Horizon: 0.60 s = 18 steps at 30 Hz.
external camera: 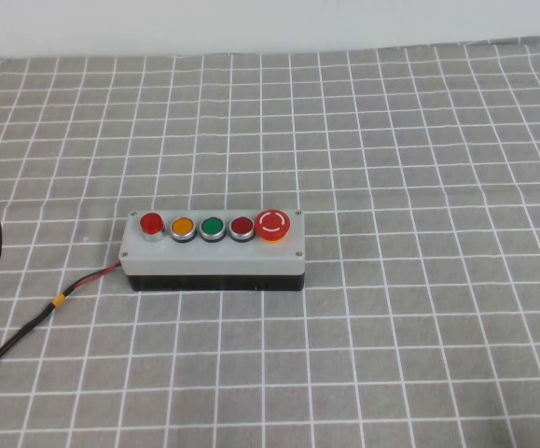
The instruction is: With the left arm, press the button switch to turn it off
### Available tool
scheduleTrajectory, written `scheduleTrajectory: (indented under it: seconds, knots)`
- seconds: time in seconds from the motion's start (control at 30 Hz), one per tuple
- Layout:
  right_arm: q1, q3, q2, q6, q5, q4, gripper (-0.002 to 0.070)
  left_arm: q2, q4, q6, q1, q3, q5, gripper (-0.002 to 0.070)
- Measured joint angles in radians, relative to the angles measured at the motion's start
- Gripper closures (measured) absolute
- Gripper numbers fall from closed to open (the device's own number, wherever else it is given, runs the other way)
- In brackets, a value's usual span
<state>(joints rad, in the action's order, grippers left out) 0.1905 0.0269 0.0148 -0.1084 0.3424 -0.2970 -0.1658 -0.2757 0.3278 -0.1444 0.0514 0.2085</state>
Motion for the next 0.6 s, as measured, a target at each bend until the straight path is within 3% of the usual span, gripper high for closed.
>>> scheduleTrajectory:
  seconds: [0.23,0.6]
  knots:
    - [0.000,0.000,0.000,0.000,0.000,0.000,0.0694,0.080,-0.004,0.000,0.083,-0.077,-0.115,0.0678]
    - [0.000,0.000,0.000,0.000,0.000,0.000,0.0694,0.156,-0.004,0.034,0.089,-0.077,-0.084,0.0678]
